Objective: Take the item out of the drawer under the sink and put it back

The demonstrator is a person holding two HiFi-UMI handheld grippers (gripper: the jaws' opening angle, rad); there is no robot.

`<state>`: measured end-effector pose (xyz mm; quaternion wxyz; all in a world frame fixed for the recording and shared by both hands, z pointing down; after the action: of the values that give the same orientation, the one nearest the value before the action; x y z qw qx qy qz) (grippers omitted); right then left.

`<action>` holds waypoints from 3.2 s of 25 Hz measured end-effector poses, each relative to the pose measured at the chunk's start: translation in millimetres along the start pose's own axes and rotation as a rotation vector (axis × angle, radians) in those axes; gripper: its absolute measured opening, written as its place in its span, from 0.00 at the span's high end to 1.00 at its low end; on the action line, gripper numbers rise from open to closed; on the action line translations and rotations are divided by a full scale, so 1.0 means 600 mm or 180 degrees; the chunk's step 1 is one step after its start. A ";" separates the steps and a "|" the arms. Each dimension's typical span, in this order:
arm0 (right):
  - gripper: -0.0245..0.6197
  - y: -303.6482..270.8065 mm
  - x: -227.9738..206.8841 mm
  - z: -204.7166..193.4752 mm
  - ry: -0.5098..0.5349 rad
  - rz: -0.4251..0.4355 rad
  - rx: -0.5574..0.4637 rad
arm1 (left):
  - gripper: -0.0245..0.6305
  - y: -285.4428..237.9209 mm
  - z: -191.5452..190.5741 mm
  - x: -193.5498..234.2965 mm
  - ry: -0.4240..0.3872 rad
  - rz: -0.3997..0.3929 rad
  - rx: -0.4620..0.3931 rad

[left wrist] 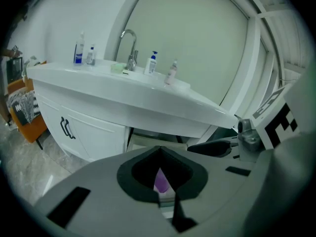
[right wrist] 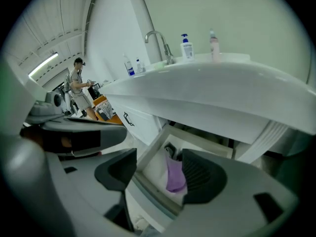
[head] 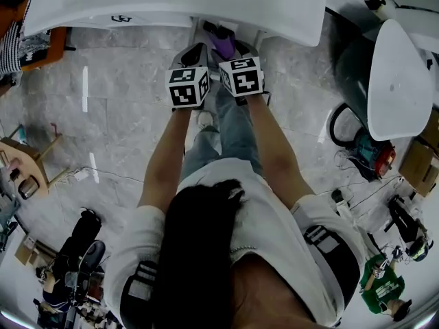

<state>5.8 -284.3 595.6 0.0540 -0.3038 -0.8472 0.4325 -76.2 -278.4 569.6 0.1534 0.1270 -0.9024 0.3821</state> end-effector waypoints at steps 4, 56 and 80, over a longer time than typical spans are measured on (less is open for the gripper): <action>0.52 -0.042 -0.010 -0.007 -0.0038 0.0065 0.0116 | 0.96 -0.025 -0.006 0.019 0.0077 0.0057 0.0074; 0.79 -0.213 -0.077 -0.112 -0.0078 -0.0187 0.0764 | 0.96 -0.104 -0.032 0.087 0.0493 0.0280 0.0051; 0.80 0.073 -0.005 0.009 -0.0174 -0.0242 -0.0193 | 0.96 0.071 0.018 -0.013 0.0269 0.0063 -0.0364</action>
<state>26.8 -270.5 559.0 0.0379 -0.2610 -0.8720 0.4123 -85.4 -256.5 531.8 0.1945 0.0928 -0.9167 0.3365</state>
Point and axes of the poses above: the fingertips, and each gripper's own axes: y backward along the fingers, x to its left, z out of its top, the point moved 3 cm from there along y, backward along the fingers, and after that the axes turned 5 degrees about y, right-handed, at the moved point
